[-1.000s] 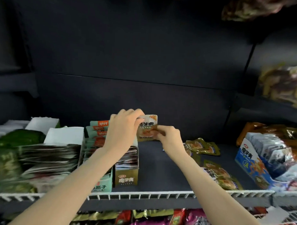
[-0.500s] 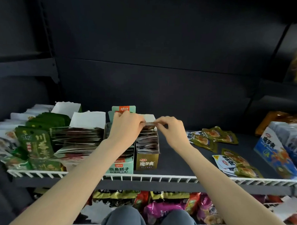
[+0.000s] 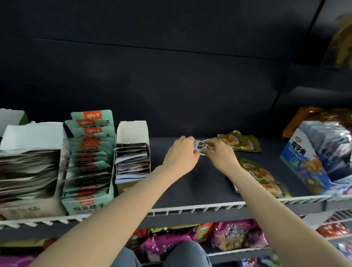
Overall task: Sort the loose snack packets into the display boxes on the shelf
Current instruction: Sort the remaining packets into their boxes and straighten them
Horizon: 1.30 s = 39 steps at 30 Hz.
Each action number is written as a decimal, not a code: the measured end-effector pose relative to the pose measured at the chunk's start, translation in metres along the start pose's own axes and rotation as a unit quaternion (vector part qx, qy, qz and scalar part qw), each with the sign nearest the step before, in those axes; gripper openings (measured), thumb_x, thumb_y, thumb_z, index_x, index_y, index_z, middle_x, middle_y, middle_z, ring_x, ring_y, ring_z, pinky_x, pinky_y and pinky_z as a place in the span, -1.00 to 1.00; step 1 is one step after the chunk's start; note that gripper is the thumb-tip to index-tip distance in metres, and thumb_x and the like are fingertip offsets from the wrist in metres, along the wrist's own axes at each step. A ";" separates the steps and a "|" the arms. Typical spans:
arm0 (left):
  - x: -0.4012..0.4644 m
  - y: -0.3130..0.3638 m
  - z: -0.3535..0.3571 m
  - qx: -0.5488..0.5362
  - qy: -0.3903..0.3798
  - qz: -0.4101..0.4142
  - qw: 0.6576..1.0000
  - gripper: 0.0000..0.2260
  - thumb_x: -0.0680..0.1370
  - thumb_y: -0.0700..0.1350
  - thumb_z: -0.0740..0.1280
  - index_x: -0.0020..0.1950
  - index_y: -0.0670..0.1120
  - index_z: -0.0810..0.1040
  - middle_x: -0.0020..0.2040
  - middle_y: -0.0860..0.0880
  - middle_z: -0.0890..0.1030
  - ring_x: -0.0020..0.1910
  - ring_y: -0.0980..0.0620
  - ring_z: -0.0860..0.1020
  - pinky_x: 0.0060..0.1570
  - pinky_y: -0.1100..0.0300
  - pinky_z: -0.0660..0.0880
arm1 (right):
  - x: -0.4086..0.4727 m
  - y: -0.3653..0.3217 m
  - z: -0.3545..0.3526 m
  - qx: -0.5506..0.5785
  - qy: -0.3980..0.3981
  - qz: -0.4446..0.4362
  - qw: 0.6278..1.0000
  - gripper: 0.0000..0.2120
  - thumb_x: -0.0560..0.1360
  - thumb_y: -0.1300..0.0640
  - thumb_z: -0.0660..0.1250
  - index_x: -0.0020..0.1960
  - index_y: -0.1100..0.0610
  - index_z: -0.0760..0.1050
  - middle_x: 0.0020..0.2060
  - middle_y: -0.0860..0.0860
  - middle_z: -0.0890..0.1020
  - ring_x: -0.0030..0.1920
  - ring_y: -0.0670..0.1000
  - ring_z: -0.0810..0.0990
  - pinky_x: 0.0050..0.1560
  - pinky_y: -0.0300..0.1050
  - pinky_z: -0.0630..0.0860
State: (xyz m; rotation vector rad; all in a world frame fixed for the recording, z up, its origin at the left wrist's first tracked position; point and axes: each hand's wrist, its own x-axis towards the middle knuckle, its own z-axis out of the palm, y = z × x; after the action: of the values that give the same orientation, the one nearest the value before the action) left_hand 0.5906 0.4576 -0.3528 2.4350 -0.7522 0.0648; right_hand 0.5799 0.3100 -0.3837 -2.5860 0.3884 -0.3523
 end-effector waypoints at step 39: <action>-0.074 -0.049 -0.153 0.006 0.278 0.065 0.958 -0.86 0.54 -0.06 0.34 -0.17 0.02 0.40 -0.36 0.02 0.56 -0.41 0.14 0.46 -0.39 0.20 0.37 | -0.058 -0.157 -0.016 0.194 0.096 -0.155 0.964 -0.79 0.50 0.33 0.25 -0.16 0.03 0.48 -0.14 -0.02 0.63 -0.12 -0.04 0.58 -0.13 -0.21 0.48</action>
State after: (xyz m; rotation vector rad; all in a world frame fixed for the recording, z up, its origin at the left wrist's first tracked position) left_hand 0.5730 0.6113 -0.2666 2.2066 -0.6433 0.7710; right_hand 0.5535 0.4537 -0.2999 -2.2271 -0.0274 -0.7153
